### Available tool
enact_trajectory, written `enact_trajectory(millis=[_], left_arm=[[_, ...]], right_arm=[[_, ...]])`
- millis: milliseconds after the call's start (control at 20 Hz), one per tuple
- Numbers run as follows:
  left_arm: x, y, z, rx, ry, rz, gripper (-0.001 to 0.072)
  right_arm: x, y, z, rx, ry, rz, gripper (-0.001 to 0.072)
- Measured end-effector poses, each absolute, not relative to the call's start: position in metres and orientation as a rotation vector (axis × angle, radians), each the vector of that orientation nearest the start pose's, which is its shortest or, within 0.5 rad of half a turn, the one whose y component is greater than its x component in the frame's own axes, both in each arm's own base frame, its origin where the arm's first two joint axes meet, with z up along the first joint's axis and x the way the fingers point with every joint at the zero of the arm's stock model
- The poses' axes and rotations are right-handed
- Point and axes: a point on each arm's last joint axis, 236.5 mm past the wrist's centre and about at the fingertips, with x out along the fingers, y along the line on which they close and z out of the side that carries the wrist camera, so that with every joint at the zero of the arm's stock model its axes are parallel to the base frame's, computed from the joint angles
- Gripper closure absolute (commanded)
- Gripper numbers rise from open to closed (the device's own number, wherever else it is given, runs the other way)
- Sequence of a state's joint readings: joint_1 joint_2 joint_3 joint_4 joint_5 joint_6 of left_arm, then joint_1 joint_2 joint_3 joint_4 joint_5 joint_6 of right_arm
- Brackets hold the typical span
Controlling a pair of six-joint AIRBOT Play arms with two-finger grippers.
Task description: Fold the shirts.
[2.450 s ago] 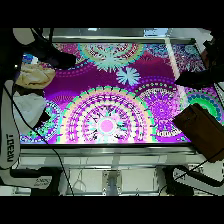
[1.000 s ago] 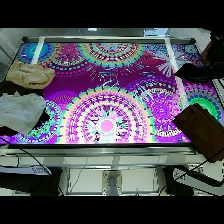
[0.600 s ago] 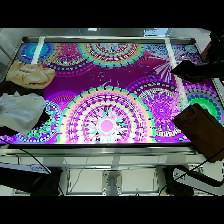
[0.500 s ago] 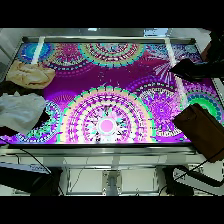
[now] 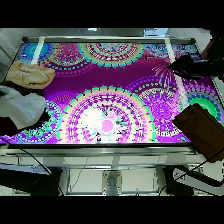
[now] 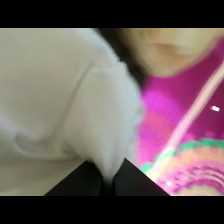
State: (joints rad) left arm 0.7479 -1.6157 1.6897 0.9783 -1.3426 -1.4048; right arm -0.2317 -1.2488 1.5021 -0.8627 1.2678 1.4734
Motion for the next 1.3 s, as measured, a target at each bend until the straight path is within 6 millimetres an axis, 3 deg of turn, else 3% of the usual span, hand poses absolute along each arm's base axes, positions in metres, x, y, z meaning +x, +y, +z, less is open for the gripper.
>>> enact_trajectory(millis=[150,300,400,650,700,750,800,950,1100,1300], left_arm=[[0.462,0.126,0.135,-0.657,0.932,-0.132,0.0695],[0.469,0.005,0.164,-0.539,0.964,-0.400,0.0695],[0.462,-0.076,0.171,-0.446,0.995,-0.562,0.0695],[0.427,-0.240,0.157,-0.223,1.020,-0.811,0.0667],[0.418,-0.267,0.149,-0.179,1.022,-0.846,0.0457],[0.412,-0.289,0.144,-0.145,1.015,-0.870,0.0064],[0.408,-0.307,0.141,-0.113,1.000,-0.884,0.0002],[0.410,-0.336,0.135,-0.044,0.930,-0.871,0.0000],[0.428,-0.331,0.116,0.006,0.920,-0.757,0.0001],[0.441,-0.315,0.059,0.072,1.034,-0.625,0.0001]], right_arm=[[0.442,0.045,0.200,0.557,0.826,0.328,0.0237],[0.450,0.041,0.206,0.561,0.784,0.311,0.0237],[0.451,0.038,0.206,0.553,0.778,0.301,0.0237],[0.443,0.029,0.191,0.491,0.836,0.267,0.0236],[0.440,0.027,0.186,0.474,0.855,0.259,0.0236],[0.436,0.025,0.181,0.456,0.880,0.253,0.0236],[0.432,0.024,0.176,0.437,0.902,0.252,0.0236],[0.417,0.026,0.155,0.390,0.989,0.274,0.0237],[0.400,0.042,0.118,0.363,1.094,0.317,0.0236],[0.382,0.074,0.054,0.320,1.202,0.365,0.0237]])
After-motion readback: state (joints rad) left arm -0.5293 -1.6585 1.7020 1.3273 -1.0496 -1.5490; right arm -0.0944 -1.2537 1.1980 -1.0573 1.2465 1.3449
